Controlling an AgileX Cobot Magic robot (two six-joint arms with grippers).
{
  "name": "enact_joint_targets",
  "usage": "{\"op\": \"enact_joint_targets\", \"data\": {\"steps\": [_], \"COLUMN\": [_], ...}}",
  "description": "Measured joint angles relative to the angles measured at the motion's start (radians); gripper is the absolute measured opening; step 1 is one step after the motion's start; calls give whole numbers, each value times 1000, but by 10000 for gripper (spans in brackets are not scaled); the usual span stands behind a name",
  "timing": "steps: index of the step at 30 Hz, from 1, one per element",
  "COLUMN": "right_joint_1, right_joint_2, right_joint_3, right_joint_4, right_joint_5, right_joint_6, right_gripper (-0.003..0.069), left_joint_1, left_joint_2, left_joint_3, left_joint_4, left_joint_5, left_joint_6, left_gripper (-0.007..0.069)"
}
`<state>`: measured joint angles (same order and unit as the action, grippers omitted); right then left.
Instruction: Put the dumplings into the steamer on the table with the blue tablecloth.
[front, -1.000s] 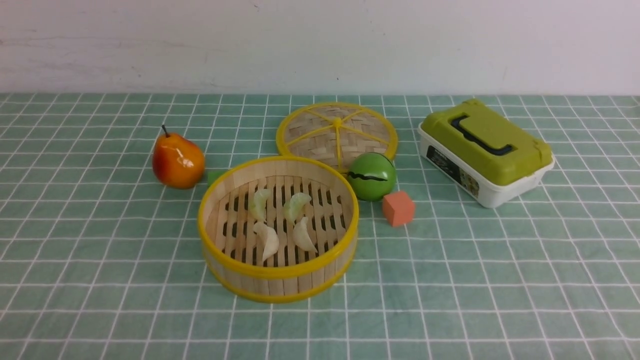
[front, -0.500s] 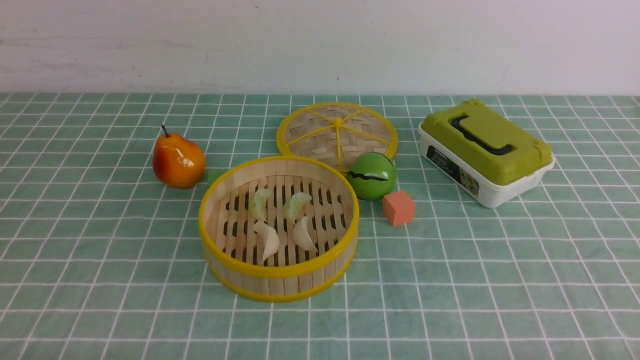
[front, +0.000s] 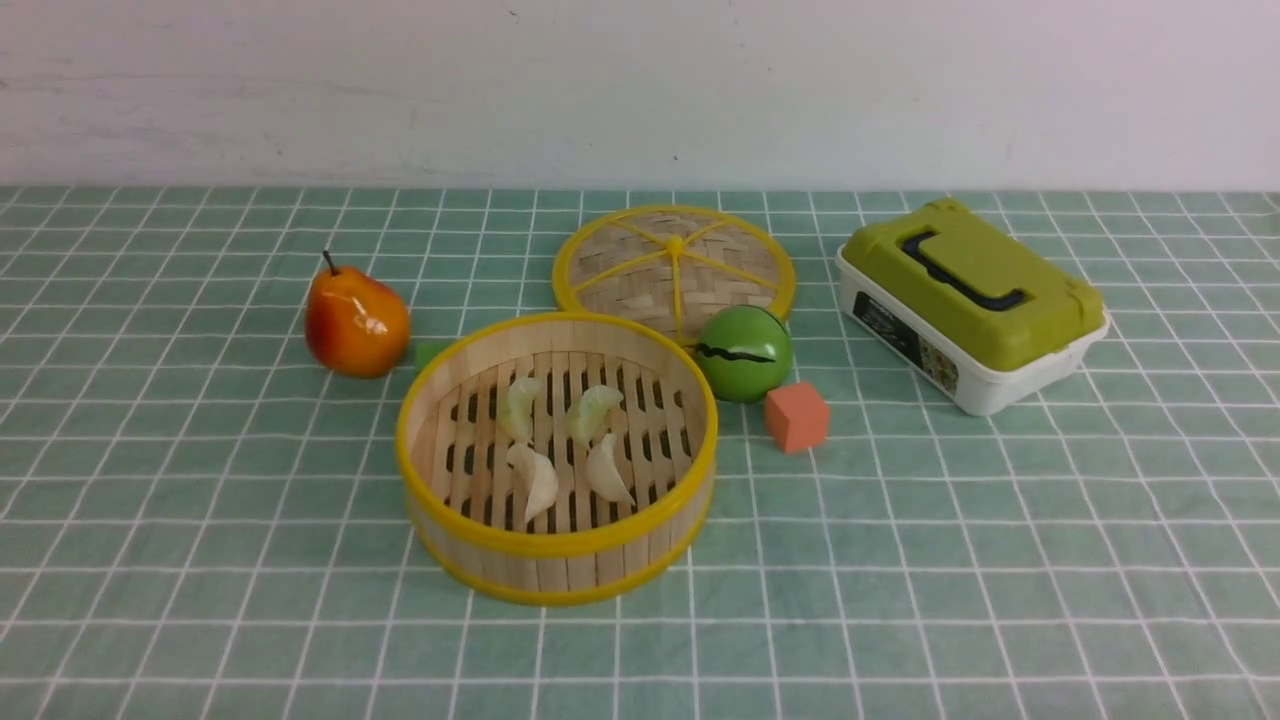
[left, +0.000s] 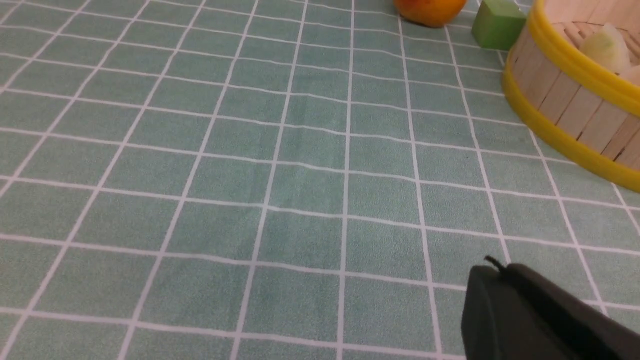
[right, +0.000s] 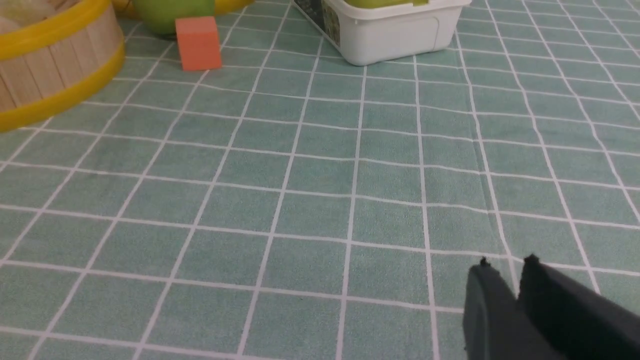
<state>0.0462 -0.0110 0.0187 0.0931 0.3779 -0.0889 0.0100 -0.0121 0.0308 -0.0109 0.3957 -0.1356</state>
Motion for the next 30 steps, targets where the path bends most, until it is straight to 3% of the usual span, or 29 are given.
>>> {"op": "enact_joint_targets", "data": {"steps": [30], "right_joint_1": [0], "right_joint_2": [0], "right_joint_3": [0], "right_joint_4": [0], "right_joint_5": [0], "right_joint_6": [0], "right_gripper": [135], "left_joint_1": [0], "left_joint_2": [0], "left_joint_3": [0], "left_joint_4": [0], "left_joint_5": [0], "left_joint_6": [0], "left_gripper": [-11]}}
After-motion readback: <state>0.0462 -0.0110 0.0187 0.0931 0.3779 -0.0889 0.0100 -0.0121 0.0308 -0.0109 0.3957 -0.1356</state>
